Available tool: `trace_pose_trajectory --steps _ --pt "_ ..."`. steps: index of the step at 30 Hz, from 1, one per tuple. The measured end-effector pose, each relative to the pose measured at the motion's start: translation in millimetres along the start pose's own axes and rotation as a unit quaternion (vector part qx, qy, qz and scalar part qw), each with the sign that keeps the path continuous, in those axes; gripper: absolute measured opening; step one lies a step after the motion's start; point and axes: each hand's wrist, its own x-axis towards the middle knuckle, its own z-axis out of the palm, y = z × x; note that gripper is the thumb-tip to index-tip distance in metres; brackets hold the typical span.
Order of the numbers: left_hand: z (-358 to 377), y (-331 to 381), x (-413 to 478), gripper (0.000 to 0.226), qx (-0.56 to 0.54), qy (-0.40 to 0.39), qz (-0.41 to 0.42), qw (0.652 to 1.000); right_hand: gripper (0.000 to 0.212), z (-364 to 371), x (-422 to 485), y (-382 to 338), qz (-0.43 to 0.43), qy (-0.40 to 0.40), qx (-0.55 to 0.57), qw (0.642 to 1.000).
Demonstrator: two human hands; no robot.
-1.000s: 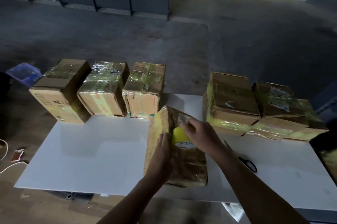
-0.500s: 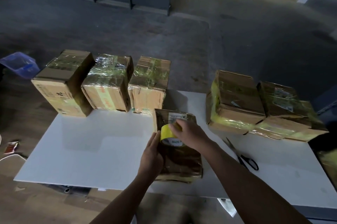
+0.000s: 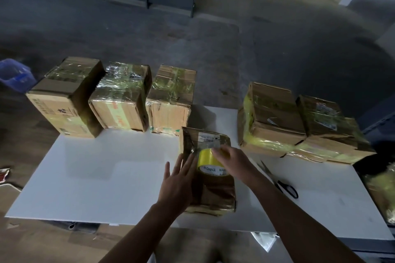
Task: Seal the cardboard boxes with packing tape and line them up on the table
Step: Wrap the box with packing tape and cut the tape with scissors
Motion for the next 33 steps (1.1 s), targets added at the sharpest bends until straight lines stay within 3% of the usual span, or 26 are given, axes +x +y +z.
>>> trace_pose_trajectory --steps 2,4,9,12,16,19,24,29,31,33 --pt "-2.3 0.8 3.9 0.097 0.087 -0.024 -0.007 0.996 0.040 7.2 -2.3 5.8 -0.007 0.001 0.045 0.999" --pt "-7.9 4.1 4.6 0.085 0.140 -0.038 -0.010 0.989 0.035 12.9 0.7 4.8 -0.019 0.000 0.048 0.999" --pt "-19.5 11.1 5.9 0.068 0.211 -0.066 -0.011 0.975 0.033 3.5 11.9 0.9 -0.100 0.028 -0.122 0.987" --pt "-21.3 11.7 4.7 0.068 0.199 -0.078 -0.019 0.977 0.041 -8.5 8.3 10.0 -0.136 0.101 -0.200 0.965" --pt "-22.5 13.7 5.7 0.072 0.215 -0.089 -0.017 0.972 0.041 -13.8 3.4 12.2 -0.126 0.127 -0.250 0.951" --pt "-29.4 17.6 6.9 0.069 0.201 -0.080 -0.001 0.976 0.041 -9.0 5.6 12.4 -0.132 0.116 -0.227 0.958" --pt "-15.6 29.7 13.3 0.069 0.063 -0.063 0.013 0.996 0.040 -3.8 6.8 12.6 -0.135 0.108 -0.163 0.971" --pt "1.1 29.4 11.6 0.068 0.089 -0.072 0.001 0.993 0.042 -18.0 -3.3 20.1 -0.046 0.023 -0.027 0.998" --pt "2.4 31.7 14.7 0.069 0.095 -0.072 -0.002 0.993 0.043 -17.8 -3.5 20.9 -0.054 0.036 -0.044 0.997" --pt "1.6 31.7 17.5 0.068 0.100 -0.081 -0.005 0.992 0.041 -22.7 -0.3 18.7 -0.086 0.073 -0.135 0.984"
